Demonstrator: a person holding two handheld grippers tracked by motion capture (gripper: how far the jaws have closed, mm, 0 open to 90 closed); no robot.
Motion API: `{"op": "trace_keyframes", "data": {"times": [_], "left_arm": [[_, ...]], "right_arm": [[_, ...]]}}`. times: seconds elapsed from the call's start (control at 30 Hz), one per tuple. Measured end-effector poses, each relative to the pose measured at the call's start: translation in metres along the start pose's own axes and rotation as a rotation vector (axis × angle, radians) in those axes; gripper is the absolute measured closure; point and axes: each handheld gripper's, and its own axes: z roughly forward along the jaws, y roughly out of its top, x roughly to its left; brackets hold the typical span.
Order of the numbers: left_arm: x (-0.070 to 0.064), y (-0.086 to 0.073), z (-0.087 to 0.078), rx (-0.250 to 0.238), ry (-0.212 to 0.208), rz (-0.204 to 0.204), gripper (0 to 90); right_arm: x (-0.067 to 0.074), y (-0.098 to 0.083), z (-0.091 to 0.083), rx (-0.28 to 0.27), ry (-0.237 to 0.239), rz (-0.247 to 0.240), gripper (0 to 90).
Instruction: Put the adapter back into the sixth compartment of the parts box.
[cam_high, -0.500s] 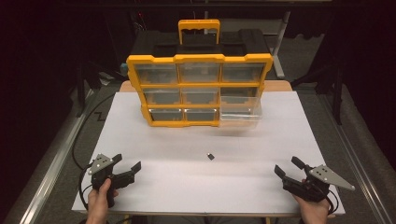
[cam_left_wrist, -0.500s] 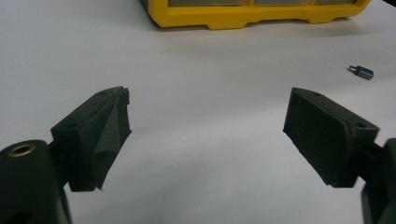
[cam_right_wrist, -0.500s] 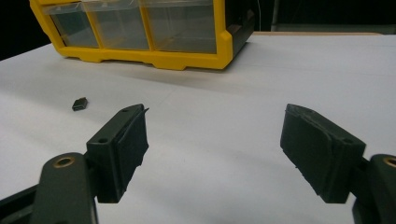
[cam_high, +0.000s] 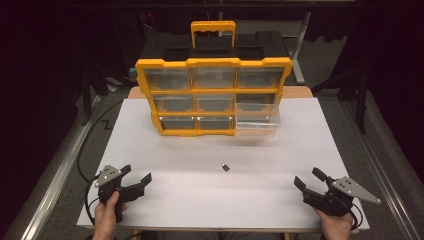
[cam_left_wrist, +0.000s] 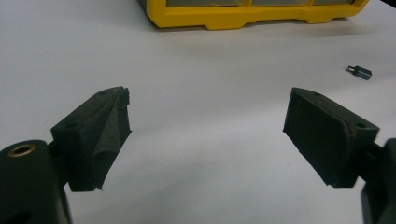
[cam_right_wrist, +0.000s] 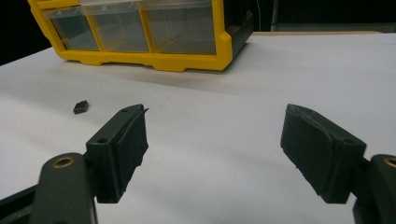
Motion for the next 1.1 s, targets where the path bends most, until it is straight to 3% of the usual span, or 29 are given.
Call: {"op": "trace_keyframes", "data": {"times": [0.7, 1.1], "left_arm": [[-0.0010, 0.0000, 0.0003, -0.001, -0.003, 0.001, 15.4], [-0.0013, 0.0001, 0.0011, 0.002, 0.000, 0.003, 15.4]], "right_arm": [[0.0018, 0.0018, -0.0005, -0.019, 0.025, -0.002, 24.5], [0.0074, 0.0045, 0.0072, -0.013, 0.046, -0.027, 24.3]]}}
